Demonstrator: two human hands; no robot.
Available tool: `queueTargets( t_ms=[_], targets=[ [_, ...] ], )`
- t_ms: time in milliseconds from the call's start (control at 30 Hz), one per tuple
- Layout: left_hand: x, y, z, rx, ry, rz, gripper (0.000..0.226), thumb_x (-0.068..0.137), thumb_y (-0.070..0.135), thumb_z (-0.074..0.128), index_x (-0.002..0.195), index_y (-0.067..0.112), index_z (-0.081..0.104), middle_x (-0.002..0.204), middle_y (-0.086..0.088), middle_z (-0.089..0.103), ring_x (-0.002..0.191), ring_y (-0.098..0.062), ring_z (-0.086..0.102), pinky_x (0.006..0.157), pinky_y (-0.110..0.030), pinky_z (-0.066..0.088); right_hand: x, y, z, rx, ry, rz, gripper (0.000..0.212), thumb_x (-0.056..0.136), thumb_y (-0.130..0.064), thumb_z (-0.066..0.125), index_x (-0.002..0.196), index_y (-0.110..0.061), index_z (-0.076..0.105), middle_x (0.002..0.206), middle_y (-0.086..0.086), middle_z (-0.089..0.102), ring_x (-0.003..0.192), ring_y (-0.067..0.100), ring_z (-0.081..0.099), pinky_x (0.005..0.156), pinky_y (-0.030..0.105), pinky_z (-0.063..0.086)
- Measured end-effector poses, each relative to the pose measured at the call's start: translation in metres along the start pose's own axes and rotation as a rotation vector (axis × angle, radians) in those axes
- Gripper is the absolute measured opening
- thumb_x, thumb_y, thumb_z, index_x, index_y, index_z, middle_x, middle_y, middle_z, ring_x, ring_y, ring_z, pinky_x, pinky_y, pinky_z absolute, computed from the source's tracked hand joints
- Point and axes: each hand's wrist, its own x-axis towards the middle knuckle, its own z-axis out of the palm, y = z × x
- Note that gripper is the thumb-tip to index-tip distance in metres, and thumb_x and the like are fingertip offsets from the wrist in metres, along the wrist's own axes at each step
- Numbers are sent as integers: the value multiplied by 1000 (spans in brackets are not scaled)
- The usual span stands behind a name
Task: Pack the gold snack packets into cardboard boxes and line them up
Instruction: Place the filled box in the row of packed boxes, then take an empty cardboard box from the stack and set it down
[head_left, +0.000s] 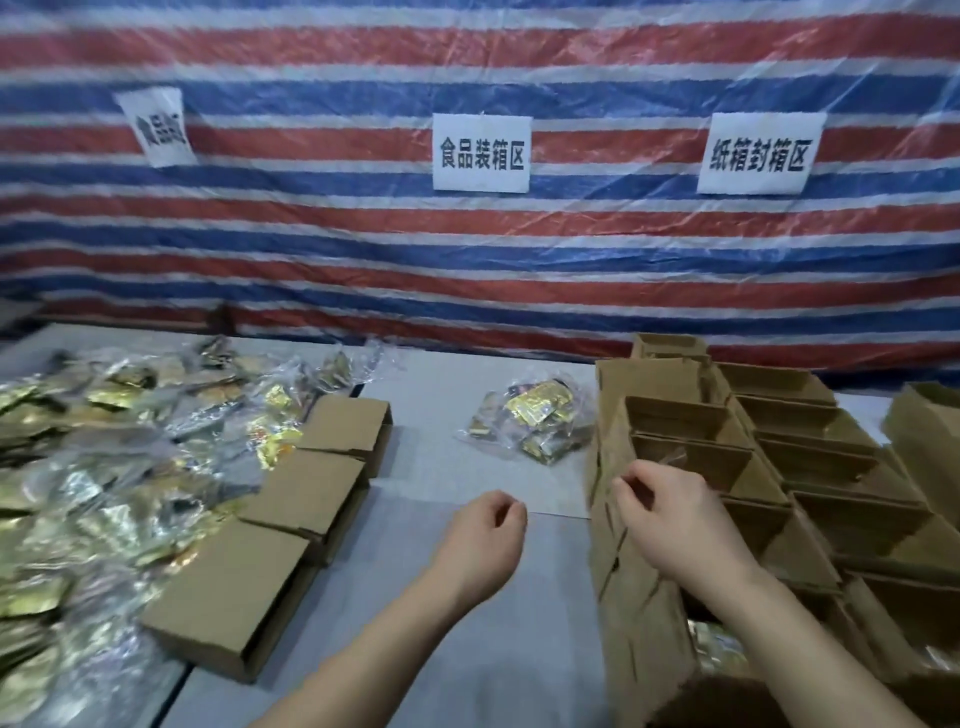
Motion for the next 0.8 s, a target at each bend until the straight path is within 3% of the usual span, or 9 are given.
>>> queueTargets(
  t_ms=[133,200,267,367,467,533,633,733,800],
  targets=[
    [29,-87,-62,245,143,-70,29,96,35,42,72,22,52,71,5,59,78,-23,58,64,-33,38,31,-44,59,24,-88,-32,19,94,-32,55,81,-23,66,72,-9,64,68,7,58,62,29,47],
    [48,-137,-89,403,183,-131,22,95,31,45,88,19,62,91,-2,66,93,-29,61,73,-34,44,42,-55,90,10,-157,-12,19,93,-31,54,82,-22,65,76,-8,65,74,14,61,67,33,50],
    [66,-187,-113,549,156,-236,26,95,30,47,104,9,59,109,-13,64,104,-33,59,87,-37,47,49,-61,122,1,-232,17,19,92,-30,53,81,-20,65,77,-5,66,76,18,62,69,35,50],
    [82,-253,-143,820,69,-345,46,93,50,45,114,11,54,118,-13,60,111,-31,56,94,-38,45,60,-69,165,-33,-328,65,20,91,-29,52,80,-17,63,78,-1,66,76,20,60,67,33,47],
    [86,-308,-158,943,34,-447,79,80,70,48,130,10,40,133,-14,46,124,-32,44,100,-43,41,65,-71,200,-19,-395,117,20,91,-26,51,84,-14,66,83,1,68,81,21,61,71,32,48],
    [86,-334,-156,981,-19,-523,96,76,63,59,146,10,20,151,-18,25,137,-37,27,105,-48,35,61,-69,223,-22,-440,147,21,91,-26,51,87,-13,66,86,2,69,83,22,62,72,31,48],
    [78,-348,-149,1079,-19,-548,96,79,30,61,151,9,0,157,-18,4,143,-41,9,110,-51,30,43,-61,246,1,-524,210,21,92,-27,51,88,-13,66,86,1,69,82,22,63,72,30,50],
    [67,-340,-150,1130,-40,-532,85,86,20,50,151,5,-2,158,-19,6,143,-41,13,113,-48,29,30,-55,258,-2,-597,239,23,92,-27,50,88,-11,65,85,2,68,82,22,64,71,30,49],
    [57,-330,-158,1105,25,-476,67,91,12,36,151,7,7,156,-17,18,141,-36,25,109,-42,35,27,-54,262,17,-620,254,23,92,-27,49,87,-9,64,86,4,68,82,23,64,70,31,50]
  ],
)
